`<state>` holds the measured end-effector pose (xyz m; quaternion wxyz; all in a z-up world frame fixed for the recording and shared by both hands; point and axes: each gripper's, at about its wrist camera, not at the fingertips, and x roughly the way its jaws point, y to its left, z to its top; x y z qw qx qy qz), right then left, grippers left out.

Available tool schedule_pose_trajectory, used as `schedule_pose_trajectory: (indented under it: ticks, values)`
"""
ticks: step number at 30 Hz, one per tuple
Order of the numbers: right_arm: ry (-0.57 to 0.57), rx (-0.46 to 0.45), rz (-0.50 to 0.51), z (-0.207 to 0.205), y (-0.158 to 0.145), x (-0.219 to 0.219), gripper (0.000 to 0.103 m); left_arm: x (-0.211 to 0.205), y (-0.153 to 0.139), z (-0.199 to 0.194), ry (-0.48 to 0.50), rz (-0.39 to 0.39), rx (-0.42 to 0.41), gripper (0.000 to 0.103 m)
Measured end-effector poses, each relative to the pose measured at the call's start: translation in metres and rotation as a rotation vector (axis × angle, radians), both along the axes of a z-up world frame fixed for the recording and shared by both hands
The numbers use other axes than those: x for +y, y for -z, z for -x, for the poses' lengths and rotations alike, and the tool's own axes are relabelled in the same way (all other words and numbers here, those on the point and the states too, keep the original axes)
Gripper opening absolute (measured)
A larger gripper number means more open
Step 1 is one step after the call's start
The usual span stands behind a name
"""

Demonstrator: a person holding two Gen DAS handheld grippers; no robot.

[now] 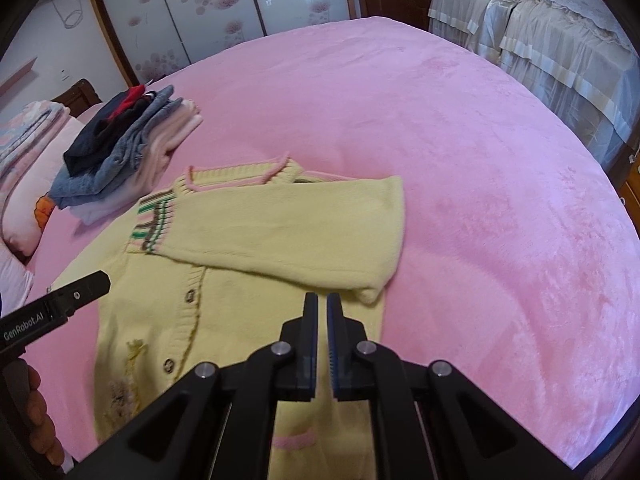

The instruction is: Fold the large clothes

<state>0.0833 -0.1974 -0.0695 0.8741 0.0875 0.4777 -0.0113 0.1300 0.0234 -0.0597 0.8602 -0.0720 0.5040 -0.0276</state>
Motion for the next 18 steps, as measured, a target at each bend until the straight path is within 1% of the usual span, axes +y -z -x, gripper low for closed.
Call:
schedule_pose_trajectory:
  ticks: [4,11,16,18]
  values:
    - [-0.04,-0.007,0.026,0.008,-0.007,0.022,0.004,0.023,-0.006,0.015,-0.015,0.024,-0.008,0.067]
    - [-0.138,0.004,0.059,0.017,-0.011,0.072,0.004,0.083,0.007,0.032,-0.101,0.081,0.005,0.067]
    - [-0.226,0.012,0.066,0.01,-0.007,0.121,0.004,0.149,0.019,0.039,-0.233,0.117,0.003,0.067]
    - [-0.258,0.011,0.06,0.006,-0.005,0.14,0.004,0.181,0.025,0.04,-0.299,0.153,0.0,0.067]
